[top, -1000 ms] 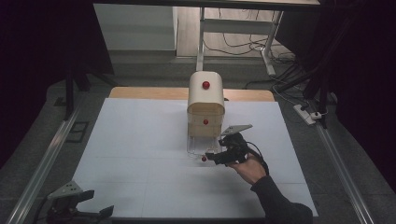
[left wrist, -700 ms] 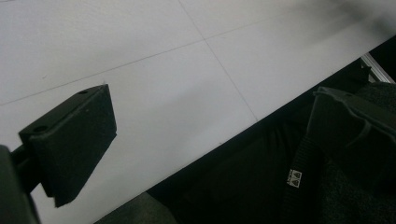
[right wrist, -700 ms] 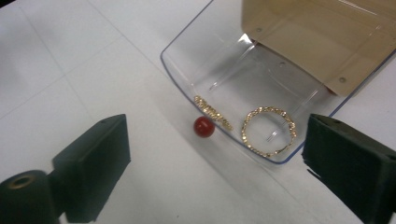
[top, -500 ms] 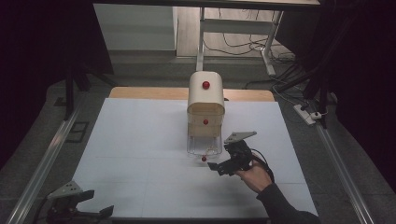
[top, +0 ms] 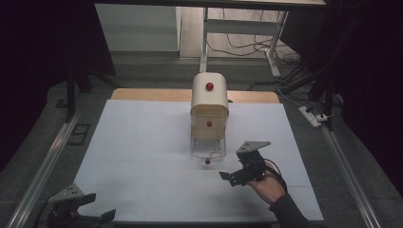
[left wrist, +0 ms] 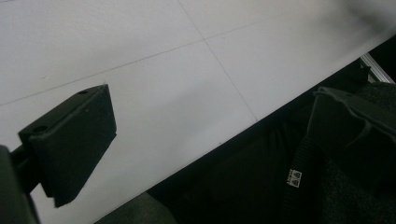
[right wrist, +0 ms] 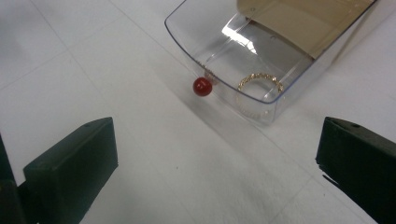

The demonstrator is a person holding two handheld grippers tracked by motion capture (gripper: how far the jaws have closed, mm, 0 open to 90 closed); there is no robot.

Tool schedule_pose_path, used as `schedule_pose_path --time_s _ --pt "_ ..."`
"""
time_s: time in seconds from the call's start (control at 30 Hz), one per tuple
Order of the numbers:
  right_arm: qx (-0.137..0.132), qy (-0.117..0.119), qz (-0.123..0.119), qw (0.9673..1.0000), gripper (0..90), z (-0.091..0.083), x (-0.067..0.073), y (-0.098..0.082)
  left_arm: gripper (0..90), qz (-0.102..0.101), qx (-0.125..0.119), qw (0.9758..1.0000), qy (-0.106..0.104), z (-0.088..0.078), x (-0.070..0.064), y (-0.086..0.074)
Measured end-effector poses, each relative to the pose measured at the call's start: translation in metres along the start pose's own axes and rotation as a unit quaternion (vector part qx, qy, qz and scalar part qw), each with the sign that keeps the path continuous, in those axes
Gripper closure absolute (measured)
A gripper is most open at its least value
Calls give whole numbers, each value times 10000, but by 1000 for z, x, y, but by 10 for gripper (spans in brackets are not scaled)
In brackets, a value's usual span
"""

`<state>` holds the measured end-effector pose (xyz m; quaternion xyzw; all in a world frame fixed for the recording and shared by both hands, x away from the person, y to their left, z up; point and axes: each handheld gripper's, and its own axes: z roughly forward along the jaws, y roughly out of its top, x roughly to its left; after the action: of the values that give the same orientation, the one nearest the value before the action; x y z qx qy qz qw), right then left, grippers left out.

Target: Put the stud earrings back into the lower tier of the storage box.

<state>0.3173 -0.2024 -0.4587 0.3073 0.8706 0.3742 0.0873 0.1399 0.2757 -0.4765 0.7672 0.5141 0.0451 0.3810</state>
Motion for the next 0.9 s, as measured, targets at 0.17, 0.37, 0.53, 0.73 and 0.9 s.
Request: schedule_pose_path --time_s 0.17,0.37,0.53,0.73,0.9 --pt "61 -60 -52 9999 0 -7 1 -9 13 -5 -1 10000 -3 0 0 0" --pt "61 -116 7 9999 0 -16 0 -18 13 -6 -1 10000 -2 0 0 0" --pt "76 -169 87 9998 0 -26 -2 -28 14 -10 4 10000 -4 0 0 0" --pt "119 -258 147 9995 0 -37 -3 -39 13 -18 0 10000 -6 0 0 0" --pt "124 -328 218 9991 0 -45 -3 -47 13 -20 1 10000 -5 0 0 0"
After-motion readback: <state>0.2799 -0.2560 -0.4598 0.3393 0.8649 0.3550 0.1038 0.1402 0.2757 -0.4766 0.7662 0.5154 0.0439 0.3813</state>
